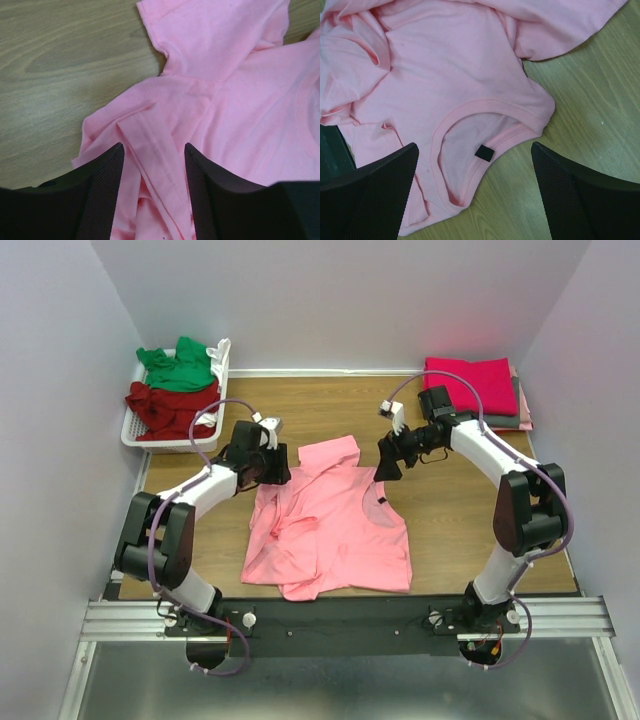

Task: Fold and stack the t-shirts
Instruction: Flatten the tshirt out

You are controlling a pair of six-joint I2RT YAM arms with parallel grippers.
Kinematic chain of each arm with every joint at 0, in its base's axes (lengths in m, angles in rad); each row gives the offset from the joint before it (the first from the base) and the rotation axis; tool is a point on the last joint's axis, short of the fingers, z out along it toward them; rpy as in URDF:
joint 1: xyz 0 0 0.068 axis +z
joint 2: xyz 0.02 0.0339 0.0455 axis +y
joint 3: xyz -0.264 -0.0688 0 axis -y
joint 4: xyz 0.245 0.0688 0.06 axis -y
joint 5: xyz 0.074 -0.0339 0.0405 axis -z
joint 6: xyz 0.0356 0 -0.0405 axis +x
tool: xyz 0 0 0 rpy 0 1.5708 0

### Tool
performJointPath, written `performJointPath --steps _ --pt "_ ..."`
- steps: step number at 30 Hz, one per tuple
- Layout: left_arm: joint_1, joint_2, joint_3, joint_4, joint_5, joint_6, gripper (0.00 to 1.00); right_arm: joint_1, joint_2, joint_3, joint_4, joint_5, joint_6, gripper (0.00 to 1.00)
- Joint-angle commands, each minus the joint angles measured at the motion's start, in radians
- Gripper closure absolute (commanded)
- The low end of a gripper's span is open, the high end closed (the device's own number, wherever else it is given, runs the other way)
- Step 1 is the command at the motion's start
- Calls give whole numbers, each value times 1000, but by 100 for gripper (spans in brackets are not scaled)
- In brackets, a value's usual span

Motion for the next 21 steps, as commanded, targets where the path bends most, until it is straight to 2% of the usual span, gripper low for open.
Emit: performJointPath --steps 1,14,21 --pt "7 34 28 -34 -23 24 42 -13 -28 -11 15 -35 -10 0" --pt "7 154 95 -55 -63 28 44 -20 -25 -16 15 -43 -13 0" --pt "8 183 111 -55 -14 33 52 -23 -25 -18 15 -43 -13 0"
